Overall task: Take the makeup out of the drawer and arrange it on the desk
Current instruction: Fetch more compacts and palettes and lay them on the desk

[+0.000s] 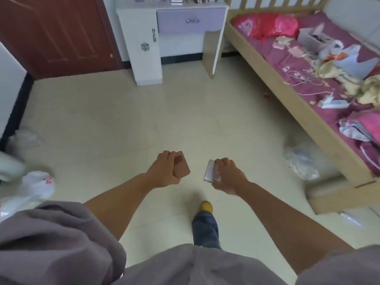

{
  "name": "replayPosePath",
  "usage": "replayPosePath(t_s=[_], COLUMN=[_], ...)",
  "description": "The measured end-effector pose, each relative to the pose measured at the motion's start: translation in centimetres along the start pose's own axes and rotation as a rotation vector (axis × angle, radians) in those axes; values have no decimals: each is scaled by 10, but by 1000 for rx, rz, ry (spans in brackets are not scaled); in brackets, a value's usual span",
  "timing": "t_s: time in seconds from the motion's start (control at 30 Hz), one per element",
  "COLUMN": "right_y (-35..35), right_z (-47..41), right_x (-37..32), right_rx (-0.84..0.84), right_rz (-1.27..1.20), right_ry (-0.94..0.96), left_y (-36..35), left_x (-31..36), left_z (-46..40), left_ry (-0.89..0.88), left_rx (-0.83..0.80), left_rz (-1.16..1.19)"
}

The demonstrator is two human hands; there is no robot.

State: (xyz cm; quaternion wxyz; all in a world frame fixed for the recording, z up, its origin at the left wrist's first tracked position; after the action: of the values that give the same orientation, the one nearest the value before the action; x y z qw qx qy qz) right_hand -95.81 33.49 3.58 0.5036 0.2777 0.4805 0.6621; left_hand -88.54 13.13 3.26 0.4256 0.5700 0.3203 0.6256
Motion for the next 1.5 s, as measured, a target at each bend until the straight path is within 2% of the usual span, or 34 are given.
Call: replayPosePath(t_s=[0.33,0.6,0.9,1.2,1.5], right_y=[132,180,266,326,426], right_z=[-249,-433,-631,-833,-1060], right_x=[-39,-153,-287,-347,-406], right_rx=[58,36,63,29,42], right_rz=[116,173,73,84,95], right_ry=[212,371,318,275,308], left_y=[103,170,322,397,497], left_x=[-90,-232,-421,-547,-667], left_z=[-181,-272,-406,-578,-767], left_ry=[114,279,275,198,272], left_rx=[151,160,152,88,123], left_rz=[26,40,-45,-48,-6])
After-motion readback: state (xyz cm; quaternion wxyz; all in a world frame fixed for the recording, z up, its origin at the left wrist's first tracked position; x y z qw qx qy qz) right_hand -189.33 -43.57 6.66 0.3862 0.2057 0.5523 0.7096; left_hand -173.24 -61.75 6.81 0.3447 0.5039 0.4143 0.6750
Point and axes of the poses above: each hand's wrist, its own z-axis away from the middle knuckle, its own y-axis out of the back of the hand, x = y × z, the point moved 5 cm from there along -z, towards the middle knuckle, and after that the axes turned 14 degrees about -y, right-handed, at the moved point
